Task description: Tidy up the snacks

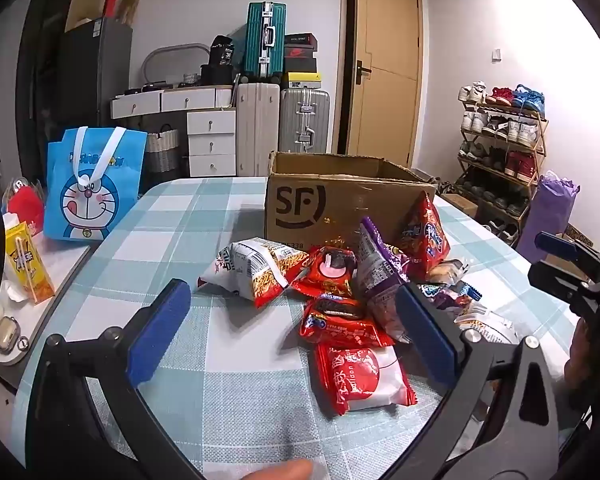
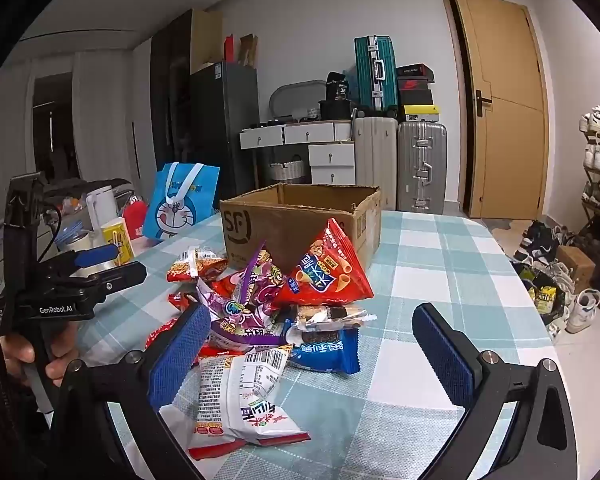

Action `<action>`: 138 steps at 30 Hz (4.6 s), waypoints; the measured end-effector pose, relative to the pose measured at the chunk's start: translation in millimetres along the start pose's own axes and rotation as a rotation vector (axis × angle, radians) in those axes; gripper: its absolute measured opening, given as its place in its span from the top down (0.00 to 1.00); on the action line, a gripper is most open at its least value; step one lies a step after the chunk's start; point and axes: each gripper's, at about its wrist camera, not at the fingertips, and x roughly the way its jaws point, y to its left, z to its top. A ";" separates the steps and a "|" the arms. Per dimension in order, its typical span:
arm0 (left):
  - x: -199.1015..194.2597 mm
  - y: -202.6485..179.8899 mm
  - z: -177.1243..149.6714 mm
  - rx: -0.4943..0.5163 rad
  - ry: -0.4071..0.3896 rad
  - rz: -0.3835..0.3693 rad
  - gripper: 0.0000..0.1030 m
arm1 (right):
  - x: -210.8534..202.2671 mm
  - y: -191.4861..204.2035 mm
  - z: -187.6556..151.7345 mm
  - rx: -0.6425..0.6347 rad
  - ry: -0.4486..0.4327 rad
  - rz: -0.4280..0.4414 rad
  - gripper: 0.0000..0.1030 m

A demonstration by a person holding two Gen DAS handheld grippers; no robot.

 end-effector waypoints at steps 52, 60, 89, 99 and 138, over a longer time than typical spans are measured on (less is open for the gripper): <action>-1.0 3.7 -0.7 -0.012 -0.003 0.008 0.01 | 1.3 -1.6 -0.3 0.007 0.008 0.001 0.00; -1.1 3.1 -0.8 -0.011 -0.003 0.007 0.01 | 2.0 -0.8 -0.4 0.007 0.009 0.000 0.00; 2.7 -7.5 -0.1 0.033 0.042 -0.041 0.01 | 4.5 -5.6 -1.7 0.018 0.029 -0.046 0.00; 15.7 -11.2 -6.2 0.053 0.150 -0.078 0.01 | 17.2 6.2 1.3 -0.010 0.150 -0.047 0.00; 82.7 -62.8 -41.4 0.090 0.455 -0.214 0.55 | 34.8 26.9 -33.1 0.003 0.433 0.118 0.49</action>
